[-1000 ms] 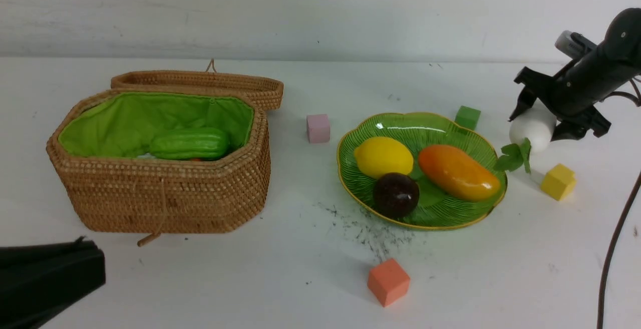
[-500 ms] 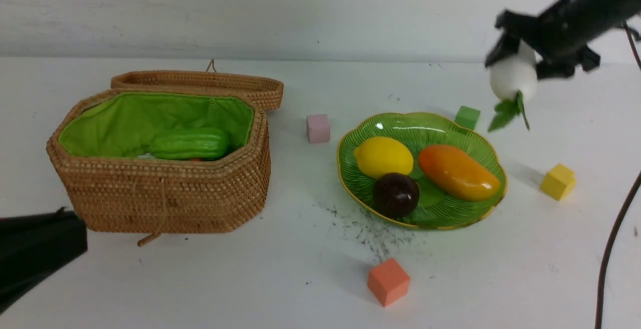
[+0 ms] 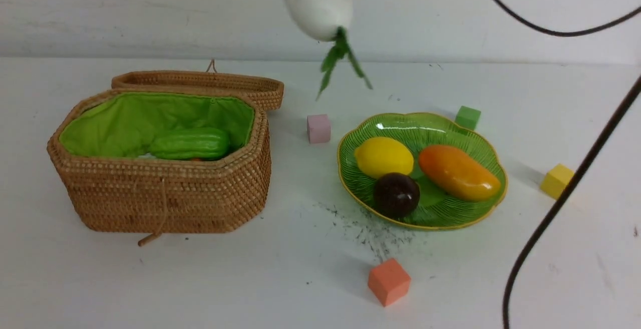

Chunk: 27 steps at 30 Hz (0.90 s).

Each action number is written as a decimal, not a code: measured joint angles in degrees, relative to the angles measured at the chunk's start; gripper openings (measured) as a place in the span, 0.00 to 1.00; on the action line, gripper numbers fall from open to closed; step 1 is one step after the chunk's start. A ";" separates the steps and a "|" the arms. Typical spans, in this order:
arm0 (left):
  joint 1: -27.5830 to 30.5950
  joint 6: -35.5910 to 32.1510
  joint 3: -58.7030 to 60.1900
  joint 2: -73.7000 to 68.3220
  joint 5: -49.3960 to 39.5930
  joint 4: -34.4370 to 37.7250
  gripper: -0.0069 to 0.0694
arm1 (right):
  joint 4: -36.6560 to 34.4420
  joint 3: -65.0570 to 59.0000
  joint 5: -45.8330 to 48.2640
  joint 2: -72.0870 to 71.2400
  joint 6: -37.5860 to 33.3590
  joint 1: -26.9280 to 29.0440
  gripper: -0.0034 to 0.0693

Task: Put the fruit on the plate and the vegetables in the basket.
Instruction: Take a daikon with your right arm and place it on the basket on the left.

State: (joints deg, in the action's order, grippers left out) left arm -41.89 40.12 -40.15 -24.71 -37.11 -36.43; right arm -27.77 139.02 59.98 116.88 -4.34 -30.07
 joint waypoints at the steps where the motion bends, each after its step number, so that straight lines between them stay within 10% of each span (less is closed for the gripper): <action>1: 0.00 1.68 -0.01 0.00 -1.00 -1.42 0.08 | -0.17 0.00 -1.70 0.53 -1.83 -2.77 0.79; 19: 0.00 4.03 -0.06 0.00 -4.57 -5.47 0.08 | -2.36 0.06 -17.01 8.79 -9.15 -12.11 0.79; 27: 0.00 9.32 -0.06 0.00 -5.69 -9.08 0.08 | -11.49 0.06 -24.26 14.35 -22.69 -12.11 0.79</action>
State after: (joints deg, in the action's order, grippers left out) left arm -41.89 49.44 -40.20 -24.71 -42.80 -45.51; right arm -39.25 139.08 35.72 131.23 -27.03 -42.19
